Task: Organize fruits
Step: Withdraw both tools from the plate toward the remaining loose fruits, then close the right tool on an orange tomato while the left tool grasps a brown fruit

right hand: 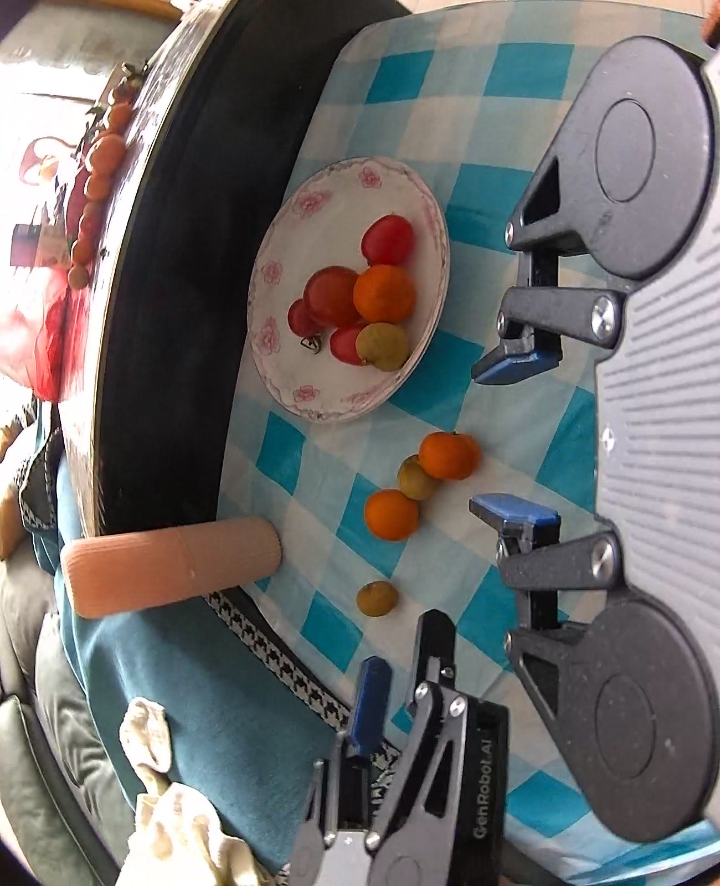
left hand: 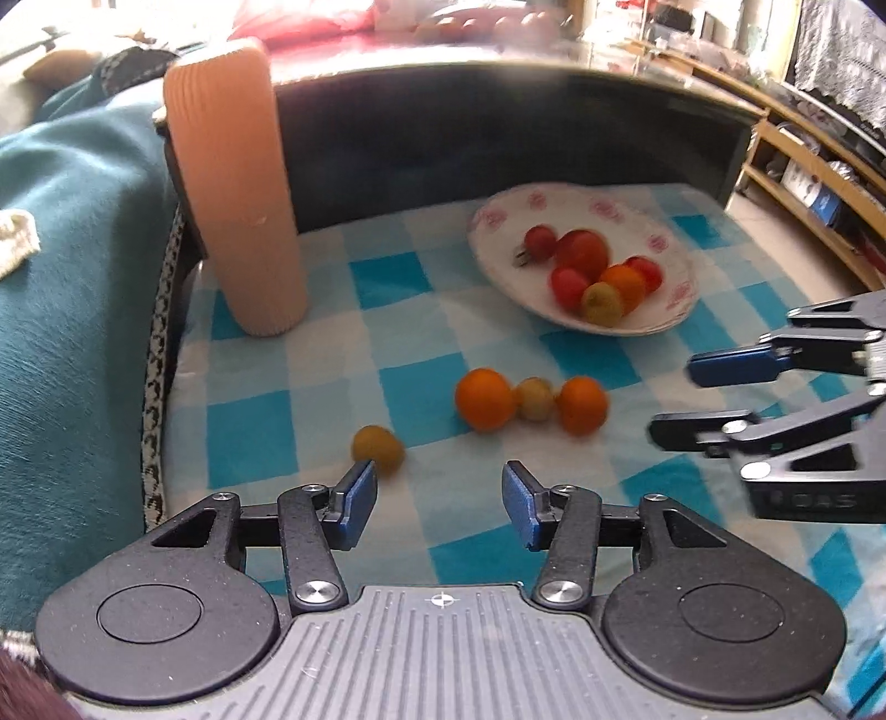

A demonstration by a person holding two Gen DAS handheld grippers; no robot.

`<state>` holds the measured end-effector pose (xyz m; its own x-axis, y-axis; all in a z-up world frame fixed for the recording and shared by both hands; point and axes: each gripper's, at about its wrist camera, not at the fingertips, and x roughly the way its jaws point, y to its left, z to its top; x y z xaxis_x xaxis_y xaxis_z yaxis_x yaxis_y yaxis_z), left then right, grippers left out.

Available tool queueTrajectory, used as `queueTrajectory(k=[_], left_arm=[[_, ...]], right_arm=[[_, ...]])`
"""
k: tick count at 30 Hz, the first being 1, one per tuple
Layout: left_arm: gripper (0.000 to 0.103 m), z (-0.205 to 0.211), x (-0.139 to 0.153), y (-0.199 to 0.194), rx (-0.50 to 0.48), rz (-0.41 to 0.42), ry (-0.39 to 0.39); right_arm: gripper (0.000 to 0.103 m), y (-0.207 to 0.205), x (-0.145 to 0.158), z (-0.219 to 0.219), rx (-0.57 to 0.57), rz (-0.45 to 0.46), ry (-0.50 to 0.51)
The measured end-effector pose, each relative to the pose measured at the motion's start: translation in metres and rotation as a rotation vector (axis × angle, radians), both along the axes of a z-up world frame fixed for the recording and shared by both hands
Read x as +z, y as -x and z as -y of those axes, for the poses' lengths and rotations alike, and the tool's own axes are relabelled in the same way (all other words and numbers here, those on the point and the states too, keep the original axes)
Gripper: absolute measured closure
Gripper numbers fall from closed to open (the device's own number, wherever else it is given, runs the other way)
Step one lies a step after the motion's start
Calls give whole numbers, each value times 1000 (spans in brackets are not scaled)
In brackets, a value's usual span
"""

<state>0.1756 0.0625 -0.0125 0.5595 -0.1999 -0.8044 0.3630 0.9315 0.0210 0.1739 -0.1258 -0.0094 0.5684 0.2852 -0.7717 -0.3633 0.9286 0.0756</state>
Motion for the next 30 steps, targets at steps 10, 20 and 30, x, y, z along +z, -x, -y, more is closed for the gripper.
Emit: queueTrajectory(k=[10, 20, 30], left_arm=[[45, -6, -25, -27, 72, -22, 22], [54, -5, -33, -31, 116, -10, 4], [54, -2, -35, -35, 119, 9, 8]], right_arm=[[45, -7, -8, -2, 20, 3, 9], [45, -10, -14, -3, 25, 0, 20], [45, -11, -15, 0, 11, 4, 5]])
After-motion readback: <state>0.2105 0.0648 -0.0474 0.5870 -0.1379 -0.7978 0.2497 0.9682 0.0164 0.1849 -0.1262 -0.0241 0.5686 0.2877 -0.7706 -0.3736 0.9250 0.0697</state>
